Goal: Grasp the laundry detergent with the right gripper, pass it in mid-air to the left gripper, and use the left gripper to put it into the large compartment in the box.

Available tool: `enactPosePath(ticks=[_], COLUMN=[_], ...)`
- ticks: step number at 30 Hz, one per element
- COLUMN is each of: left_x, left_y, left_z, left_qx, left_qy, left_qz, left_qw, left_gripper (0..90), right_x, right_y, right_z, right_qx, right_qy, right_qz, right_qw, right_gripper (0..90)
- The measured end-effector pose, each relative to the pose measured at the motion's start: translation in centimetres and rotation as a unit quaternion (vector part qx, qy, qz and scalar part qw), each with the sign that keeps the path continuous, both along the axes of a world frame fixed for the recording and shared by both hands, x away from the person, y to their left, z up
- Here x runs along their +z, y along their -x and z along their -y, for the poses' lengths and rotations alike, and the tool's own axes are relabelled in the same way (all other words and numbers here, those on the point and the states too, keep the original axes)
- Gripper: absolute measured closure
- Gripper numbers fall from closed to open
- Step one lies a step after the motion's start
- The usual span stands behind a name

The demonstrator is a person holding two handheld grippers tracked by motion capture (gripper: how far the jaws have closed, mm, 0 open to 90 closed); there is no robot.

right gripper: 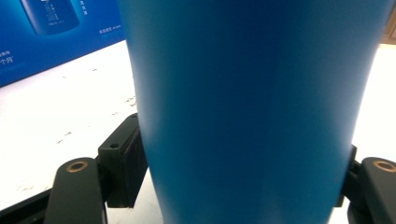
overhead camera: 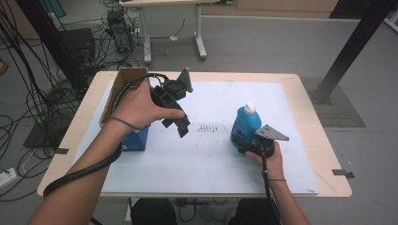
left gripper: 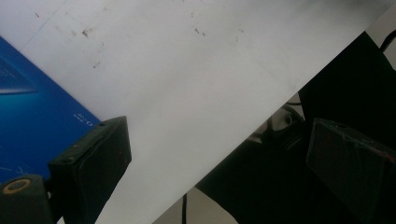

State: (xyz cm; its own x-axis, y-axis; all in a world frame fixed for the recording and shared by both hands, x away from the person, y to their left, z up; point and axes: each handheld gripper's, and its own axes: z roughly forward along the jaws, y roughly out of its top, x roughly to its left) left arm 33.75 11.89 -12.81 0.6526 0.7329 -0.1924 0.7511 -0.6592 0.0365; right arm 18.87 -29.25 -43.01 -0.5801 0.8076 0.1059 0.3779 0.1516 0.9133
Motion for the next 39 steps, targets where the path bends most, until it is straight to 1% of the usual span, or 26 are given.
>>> enactPosePath(ticks=[3,12,21,29,39], left_x=[0.05,0.07,0.23,0.09,0.12], left_y=[-0.02,0.01,0.12,0.10,0.03], left_z=[-0.02,-0.17,-0.18,-0.16,0.13], left_qx=[0.000,-0.001,-0.001,-0.002,-0.005], left_qy=[0.001,0.005,0.005,0.008,0.005], left_qz=[-0.001,-0.003,0.000,-0.004,-0.003], left_qw=[1.0000,1.0000,1.0000,1.0000,1.0000], left_gripper=[6.8,6.8,6.7,6.7,6.7], right_x=[-0.12,-0.15,-0.18,-0.44,-0.53], right_y=[0.00,0.07,0.24,0.48,0.57], right_z=[-0.14,-0.10,-0.26,-0.35,-0.42], right_qx=[0.000,-0.003,-0.005,-0.006,-0.009], right_qy=[0.000,0.004,0.009,0.013,0.011], right_qz=[0.003,0.009,0.015,0.025,0.026], right_qw=[1.0000,0.9999,0.9998,0.9996,0.9996], right_gripper=[32.4,38.9,40.1,40.6,40.6])
